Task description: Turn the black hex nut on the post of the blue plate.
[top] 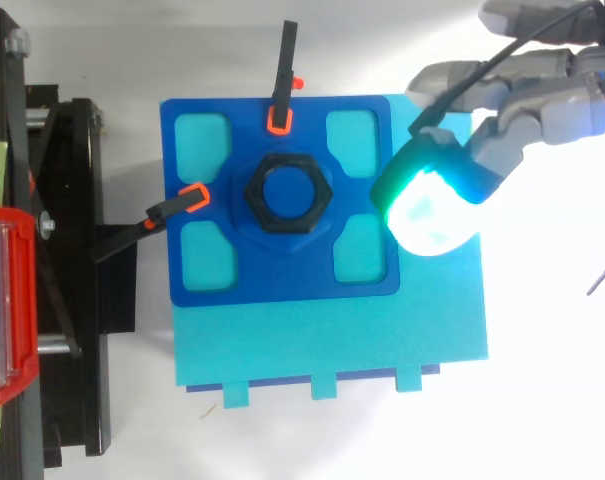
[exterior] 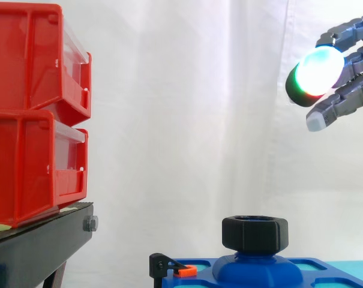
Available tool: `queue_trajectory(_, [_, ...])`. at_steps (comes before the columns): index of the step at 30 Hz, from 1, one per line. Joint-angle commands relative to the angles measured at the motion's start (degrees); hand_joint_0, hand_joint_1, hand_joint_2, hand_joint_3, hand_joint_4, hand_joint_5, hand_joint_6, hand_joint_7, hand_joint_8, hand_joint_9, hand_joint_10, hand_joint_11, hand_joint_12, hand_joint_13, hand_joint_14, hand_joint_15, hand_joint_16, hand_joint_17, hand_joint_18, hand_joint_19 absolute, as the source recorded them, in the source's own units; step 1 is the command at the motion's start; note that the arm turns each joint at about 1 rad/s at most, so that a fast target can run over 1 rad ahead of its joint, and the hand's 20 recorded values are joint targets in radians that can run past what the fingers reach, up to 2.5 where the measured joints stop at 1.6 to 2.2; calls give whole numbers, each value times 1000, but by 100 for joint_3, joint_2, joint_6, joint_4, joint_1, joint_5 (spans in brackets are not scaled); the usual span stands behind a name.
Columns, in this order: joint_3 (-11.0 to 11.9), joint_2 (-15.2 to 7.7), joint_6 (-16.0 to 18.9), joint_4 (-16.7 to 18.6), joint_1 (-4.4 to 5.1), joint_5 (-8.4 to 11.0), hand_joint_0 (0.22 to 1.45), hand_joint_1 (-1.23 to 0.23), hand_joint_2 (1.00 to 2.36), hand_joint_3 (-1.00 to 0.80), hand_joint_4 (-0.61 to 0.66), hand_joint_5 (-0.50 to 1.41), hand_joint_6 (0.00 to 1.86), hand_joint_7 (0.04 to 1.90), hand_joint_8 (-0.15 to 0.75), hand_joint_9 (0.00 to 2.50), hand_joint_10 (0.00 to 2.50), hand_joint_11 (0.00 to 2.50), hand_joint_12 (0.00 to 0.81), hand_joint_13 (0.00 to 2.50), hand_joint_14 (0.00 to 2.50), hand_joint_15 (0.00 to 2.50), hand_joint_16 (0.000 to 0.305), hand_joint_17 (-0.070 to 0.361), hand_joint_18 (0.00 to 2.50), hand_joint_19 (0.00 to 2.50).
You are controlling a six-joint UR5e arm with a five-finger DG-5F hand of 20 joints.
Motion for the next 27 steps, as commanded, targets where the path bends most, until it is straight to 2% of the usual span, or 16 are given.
queue_trajectory(1, [0, -55, -206, 76, 88, 117, 441, -239, 1000, -500, 107, -241, 502, 785, 236, 204, 0, 0, 389, 240, 4, 104, 67, 150, 0, 123])
queue_trajectory(2, [0, -55, -276, 102, 132, 187, 442, -238, 1000, -500, 108, -241, 502, 785, 236, 204, 0, 0, 388, 240, 4, 101, 67, 150, 0, 127])
queue_trajectory(6, [0, -64, -461, 181, 211, 354, 444, -234, 1000, -500, 110, -240, 502, 785, 235, 204, 0, 0, 388, 238, 5, 97, 66, 150, 0, 122])
queue_trajectory(7, [0, -55, -610, 234, 264, 469, 444, -234, 1000, -500, 109, -240, 502, 788, 235, 206, 0, 0, 388, 237, 4, 100, 67, 150, 0, 134])
queue_trajectory(9, [0, -72, -724, 287, 290, 592, 444, -234, 1000, -500, 110, -239, 502, 788, 236, 207, 0, 0, 387, 238, 3, 97, 66, 149, 0, 133])
queue_trajectory(10, [53, -204, -918, 331, 334, 811, 445, -233, 1000, -500, 111, -239, 502, 785, 237, 209, 0, 0, 386, 239, 3, 101, 66, 149, 0, 128])
queue_trajectory(11, [124, -231, -1032, 331, 360, 890, 445, -233, 1000, -500, 110, -239, 502, 785, 237, 210, 0, 0, 386, 239, 3, 101, 66, 149, 0, 129])
queue_trajectory(15, [317, -486, -1129, 322, 378, 829, 449, -232, 1000, -500, 111, -238, 502, 789, 236, 209, 0, 0, 385, 241, 3, 98, 66, 148, 0, 141])
queue_trajectory(17, [343, -494, -1137, 322, 387, 811, 452, -231, 1000, -500, 112, -238, 502, 790, 235, 210, 0, 0, 384, 241, 4, 106, 65, 147, 0, 139])
queue_trajectory(25, [721, -943, -1480, 243, 404, 846, 455, -227, 1000, -500, 113, -234, 502, 796, 235, 211, 0, 0, 383, 248, 6, 100, 65, 146, 0, 149])
queue_trajectory(27, [730, -943, -1594, 278, 413, 838, 457, -225, 1000, -500, 116, -233, 502, 792, 236, 213, 0, 0, 384, 249, 3, 102, 65, 145, 0, 155])
